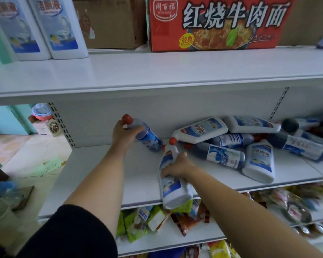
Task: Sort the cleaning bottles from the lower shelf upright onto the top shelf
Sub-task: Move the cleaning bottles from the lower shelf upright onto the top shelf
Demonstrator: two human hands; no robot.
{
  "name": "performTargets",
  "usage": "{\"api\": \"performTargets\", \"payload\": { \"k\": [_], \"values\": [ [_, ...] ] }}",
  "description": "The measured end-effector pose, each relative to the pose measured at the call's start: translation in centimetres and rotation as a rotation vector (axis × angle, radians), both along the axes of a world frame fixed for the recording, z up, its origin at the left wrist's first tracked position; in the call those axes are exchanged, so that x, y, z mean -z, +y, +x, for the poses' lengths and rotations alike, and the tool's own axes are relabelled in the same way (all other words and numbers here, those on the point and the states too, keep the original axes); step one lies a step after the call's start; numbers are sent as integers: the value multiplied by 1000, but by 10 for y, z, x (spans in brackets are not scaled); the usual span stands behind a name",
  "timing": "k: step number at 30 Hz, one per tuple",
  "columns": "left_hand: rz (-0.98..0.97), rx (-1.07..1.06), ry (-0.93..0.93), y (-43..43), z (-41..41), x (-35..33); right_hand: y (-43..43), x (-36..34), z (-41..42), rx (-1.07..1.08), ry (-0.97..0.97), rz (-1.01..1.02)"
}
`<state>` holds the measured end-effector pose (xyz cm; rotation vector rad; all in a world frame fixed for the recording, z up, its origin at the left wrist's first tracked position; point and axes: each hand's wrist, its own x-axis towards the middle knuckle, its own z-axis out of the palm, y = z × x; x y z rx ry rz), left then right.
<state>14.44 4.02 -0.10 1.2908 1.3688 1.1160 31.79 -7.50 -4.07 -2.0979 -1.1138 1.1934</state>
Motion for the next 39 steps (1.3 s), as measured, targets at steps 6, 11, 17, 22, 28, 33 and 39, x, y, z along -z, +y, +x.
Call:
{"api": "performTargets", "payload": {
  "k": [6, 11, 17, 22, 28, 33, 39],
  "values": [
    [26, -9, 19, 1, -1, -2, -8, 0, 24, -69, -5, 147],
    [-51, 83, 1, -26, 2, -6, -15, -7, 43, 105, 293, 319],
    [-236, 21, -325, -66, 23, -13, -41, -32, 50, 105, 518, 392],
    [-197, 106, -250, -110, 49, -34, -70, -56, 57, 76, 521, 473],
    [-228, 228, -182, -180, 65, -52, -131, -84, 78, 106, 524, 540],
    [-126, 242, -184, -250, 90, -79, -182, -90, 101, 104, 552, 532],
    [-34, 200, -279, -303, 116, -117, -229, -116, 118, 77, 547, 606]
  ]
}}
